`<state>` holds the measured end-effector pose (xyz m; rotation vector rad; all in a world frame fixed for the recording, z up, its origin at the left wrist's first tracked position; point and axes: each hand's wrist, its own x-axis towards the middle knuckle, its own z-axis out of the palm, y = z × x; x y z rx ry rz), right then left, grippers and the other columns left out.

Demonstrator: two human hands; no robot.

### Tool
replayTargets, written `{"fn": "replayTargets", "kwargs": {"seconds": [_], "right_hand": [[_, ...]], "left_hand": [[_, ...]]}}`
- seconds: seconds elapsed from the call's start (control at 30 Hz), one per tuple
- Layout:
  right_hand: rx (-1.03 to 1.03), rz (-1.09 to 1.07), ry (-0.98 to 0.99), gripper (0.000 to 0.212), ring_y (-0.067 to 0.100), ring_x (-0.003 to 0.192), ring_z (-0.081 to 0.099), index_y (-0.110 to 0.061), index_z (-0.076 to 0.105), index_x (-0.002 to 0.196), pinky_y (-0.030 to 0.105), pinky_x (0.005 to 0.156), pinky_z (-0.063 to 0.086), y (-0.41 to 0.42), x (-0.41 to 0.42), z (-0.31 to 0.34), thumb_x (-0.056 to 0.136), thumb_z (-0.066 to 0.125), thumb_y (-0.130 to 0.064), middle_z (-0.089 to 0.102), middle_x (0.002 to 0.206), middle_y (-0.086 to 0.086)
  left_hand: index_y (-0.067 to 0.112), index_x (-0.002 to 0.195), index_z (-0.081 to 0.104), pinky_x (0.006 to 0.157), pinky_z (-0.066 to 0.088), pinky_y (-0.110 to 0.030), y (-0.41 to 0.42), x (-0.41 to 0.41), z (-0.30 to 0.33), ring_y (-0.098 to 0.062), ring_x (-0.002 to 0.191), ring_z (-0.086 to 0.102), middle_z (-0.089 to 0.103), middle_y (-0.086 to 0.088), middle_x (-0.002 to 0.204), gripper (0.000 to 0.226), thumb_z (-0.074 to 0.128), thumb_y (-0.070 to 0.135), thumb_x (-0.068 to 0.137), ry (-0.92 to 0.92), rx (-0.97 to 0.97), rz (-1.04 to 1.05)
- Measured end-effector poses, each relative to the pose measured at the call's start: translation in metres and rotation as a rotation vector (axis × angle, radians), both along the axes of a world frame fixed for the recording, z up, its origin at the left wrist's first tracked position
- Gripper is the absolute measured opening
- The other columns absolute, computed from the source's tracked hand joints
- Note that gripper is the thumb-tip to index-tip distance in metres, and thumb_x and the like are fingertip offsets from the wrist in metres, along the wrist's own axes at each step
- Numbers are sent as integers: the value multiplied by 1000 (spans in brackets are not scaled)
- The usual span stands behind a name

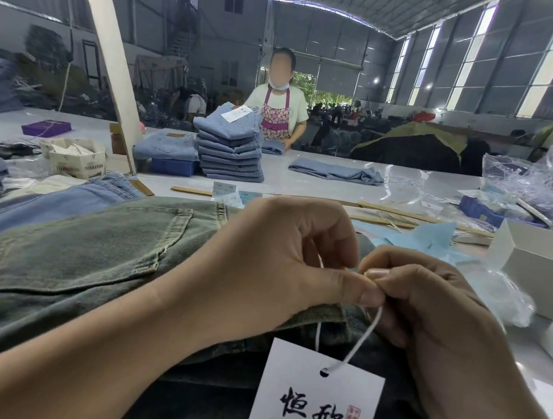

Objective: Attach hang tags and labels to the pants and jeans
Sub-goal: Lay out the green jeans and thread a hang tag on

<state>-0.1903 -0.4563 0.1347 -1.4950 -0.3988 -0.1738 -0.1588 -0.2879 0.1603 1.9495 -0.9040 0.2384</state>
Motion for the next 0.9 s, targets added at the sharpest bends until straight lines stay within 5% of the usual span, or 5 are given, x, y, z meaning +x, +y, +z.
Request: {"fn": "replayTargets", "kwargs": {"seconds": [0.17, 0.5, 0.6, 0.73, 0.9], "right_hand": [[-14, -3, -75, 19, 3, 40, 31, -9, 53, 51, 11, 39, 27, 8, -2, -1, 70, 54, -12, 36, 45, -5], [-61, 28, -134, 21, 1, 45, 34, -4, 60, 62, 7, 43, 29, 15, 3, -3, 76, 56, -19, 39, 49, -4], [-104, 29, -135, 24, 2, 46, 33, -3, 59, 66, 9, 43, 27, 12, 4, -2, 79, 57, -23, 37, 51, -4], [-208, -34, -132, 39, 19, 55, 33, -9, 60, 74, 33, 53, 24, 11, 2, -3, 76, 58, -48, 35, 59, 9], [-440, -281, -274, 38, 18, 58, 47, -11, 54, 81, 40, 54, 37, 19, -2, -4, 82, 46, -48, 49, 62, 8]], "left_hand": [[23, 81, 70, 52, 42, -17, 9, 2, 16, -2, 55, 52, 67, 4, 71, 14, 83, 26, 75, 78, 180, -79], [26, 94, 71, 66, 54, -28, 18, -13, 16, -3, 75, 62, 67, 15, 82, 7, 72, 23, 88, -384, 348, 129], [27, 95, 69, 66, 53, -30, 19, -9, 16, -3, 75, 61, 67, 15, 80, 6, 71, 24, 89, -356, 351, 122], [35, 89, 63, 63, 51, -28, 18, -3, 19, -6, 71, 62, 64, 14, 77, 4, 66, 37, 90, -182, 376, 101], [35, 85, 67, 65, 53, -38, 18, 11, 30, -11, 67, 60, 66, 9, 75, 7, 68, 42, 86, -46, 445, 60]]}}
